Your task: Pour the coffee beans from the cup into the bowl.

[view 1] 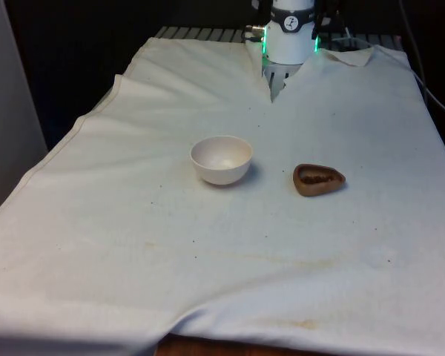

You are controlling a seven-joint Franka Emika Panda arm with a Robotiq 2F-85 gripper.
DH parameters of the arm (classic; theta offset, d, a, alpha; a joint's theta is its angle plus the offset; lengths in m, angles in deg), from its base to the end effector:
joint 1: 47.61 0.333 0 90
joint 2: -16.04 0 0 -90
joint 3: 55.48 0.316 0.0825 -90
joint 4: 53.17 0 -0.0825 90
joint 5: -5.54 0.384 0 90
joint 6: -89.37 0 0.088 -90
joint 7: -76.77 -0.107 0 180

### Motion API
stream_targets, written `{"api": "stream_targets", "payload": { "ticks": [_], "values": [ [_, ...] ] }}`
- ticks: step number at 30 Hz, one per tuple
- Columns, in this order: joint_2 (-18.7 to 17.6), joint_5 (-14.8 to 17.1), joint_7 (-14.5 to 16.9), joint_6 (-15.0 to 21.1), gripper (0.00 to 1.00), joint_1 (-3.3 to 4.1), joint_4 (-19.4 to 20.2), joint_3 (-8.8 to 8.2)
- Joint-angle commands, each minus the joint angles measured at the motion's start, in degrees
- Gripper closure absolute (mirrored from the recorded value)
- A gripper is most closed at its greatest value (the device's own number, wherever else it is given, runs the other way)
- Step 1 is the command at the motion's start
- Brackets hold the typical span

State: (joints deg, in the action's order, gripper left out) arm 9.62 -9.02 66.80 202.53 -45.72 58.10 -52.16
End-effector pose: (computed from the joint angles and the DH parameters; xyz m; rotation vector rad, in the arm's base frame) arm 0.5750 0.0356 0.4206 2.9092 0.0384 -0.0701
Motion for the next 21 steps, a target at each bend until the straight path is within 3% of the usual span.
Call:
{"api": "stream_targets", "payload": {
  "ticks": [1, 7, 13, 14, 21],
  "values": [
    [-0.1, -0.7, -0.7, 0.4, 0.0, 0.17, 0.2, 0.11],
    [-0.7, -0.6, -1.1, 0.0, 0.0, 0.0, 0.0, 0.74],
    [-1.7, -0.5, -1.9, 2.8, 0.0, 0.0, 1.1, 1.03],
    [-2.0, -0.6, -1.8, 2.0, 0.0, 0.06, 0.7, 1.03],
    [-1.0, 1.4, -1.6, 7.1, 0.0, -0.29, 3.7, 1.03]
  ]
}}
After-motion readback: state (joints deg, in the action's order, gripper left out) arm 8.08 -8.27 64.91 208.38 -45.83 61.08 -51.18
